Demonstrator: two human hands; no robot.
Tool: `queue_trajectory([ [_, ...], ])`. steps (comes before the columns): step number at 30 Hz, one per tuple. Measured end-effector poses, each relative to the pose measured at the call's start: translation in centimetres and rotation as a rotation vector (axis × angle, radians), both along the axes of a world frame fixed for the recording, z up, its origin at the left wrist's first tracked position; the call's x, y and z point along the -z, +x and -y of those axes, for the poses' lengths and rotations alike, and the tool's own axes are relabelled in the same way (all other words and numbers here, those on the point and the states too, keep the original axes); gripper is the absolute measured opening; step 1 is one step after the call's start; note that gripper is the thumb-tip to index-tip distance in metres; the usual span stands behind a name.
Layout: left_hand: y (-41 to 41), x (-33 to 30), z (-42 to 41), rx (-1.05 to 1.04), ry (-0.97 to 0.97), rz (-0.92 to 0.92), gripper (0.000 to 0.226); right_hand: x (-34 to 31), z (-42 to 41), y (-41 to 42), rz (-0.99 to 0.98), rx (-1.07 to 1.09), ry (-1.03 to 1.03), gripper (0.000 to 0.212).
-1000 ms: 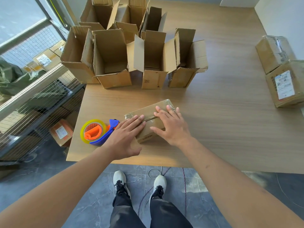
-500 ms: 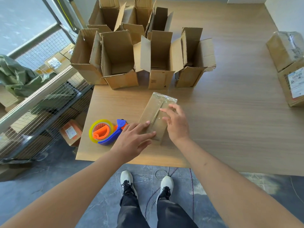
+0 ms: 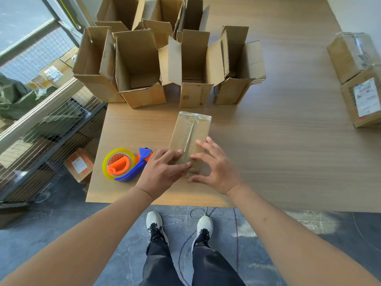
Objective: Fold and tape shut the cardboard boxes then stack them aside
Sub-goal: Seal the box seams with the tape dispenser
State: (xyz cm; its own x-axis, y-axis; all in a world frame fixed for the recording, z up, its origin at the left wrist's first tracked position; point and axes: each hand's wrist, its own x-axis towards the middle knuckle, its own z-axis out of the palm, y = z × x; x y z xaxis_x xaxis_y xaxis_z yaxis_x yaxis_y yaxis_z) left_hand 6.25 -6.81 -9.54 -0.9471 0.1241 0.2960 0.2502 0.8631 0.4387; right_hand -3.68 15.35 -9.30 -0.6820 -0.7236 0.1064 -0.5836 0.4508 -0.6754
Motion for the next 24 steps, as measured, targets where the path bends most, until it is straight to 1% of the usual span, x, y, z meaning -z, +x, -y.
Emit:
queue_trajectory([
  [2,-0.1,0.0,0.2,0.014,0.013,0.005,0.024,0.4,-0.1,0.0,-0.061,-0.018,0.015,0.056],
  [4,-0.3,-0.2,0.6,0.05,0.021,0.02,0.026,0.8,-0.2,-0.1,-0.089,-0.044,0.01,0.054],
  [7,-0.6,-0.7,1.8,0.131,-0.01,0.032,0.031,1.4,-0.4,-0.3,-0.048,-0.056,-0.041,0.051],
  [9,-0.6,-1.3,3.3,0.146,-0.071,0.043,0.037,1.6,-0.4,-0.4,-0.014,-0.058,-0.064,0.05],
  [11,-0.6,-1.9,4.7,0.141,-0.136,0.056,0.044,1.7,-0.4,-0.8,0.012,-0.073,-0.053,0.049],
  [13,-0.8,-2.2,5.5,0.19,-0.161,0.092,0.046,1.6,-0.7,-1.5,0.067,-0.089,-0.032,0.047],
  [15,-1.0,-2.0,5.5,0.229,-0.129,0.124,0.044,1.3,-0.9,-2.0,0.129,-0.095,-0.015,0.045],
  [18,-1.0,-1.3,4.4,0.194,-0.053,0.111,0.039,0.6,-1.3,-2.2,0.178,-0.096,0.018,0.046],
  [21,-0.8,-0.8,3.6,0.161,0.003,0.077,0.037,0.0,-1.2,-1.6,0.129,-0.074,0.019,0.046],
  [24,-0.6,-0.5,3.4,0.133,0.03,0.045,0.034,-0.1,0.3,-0.7,0.022,0.031,0.018,0.056],
])
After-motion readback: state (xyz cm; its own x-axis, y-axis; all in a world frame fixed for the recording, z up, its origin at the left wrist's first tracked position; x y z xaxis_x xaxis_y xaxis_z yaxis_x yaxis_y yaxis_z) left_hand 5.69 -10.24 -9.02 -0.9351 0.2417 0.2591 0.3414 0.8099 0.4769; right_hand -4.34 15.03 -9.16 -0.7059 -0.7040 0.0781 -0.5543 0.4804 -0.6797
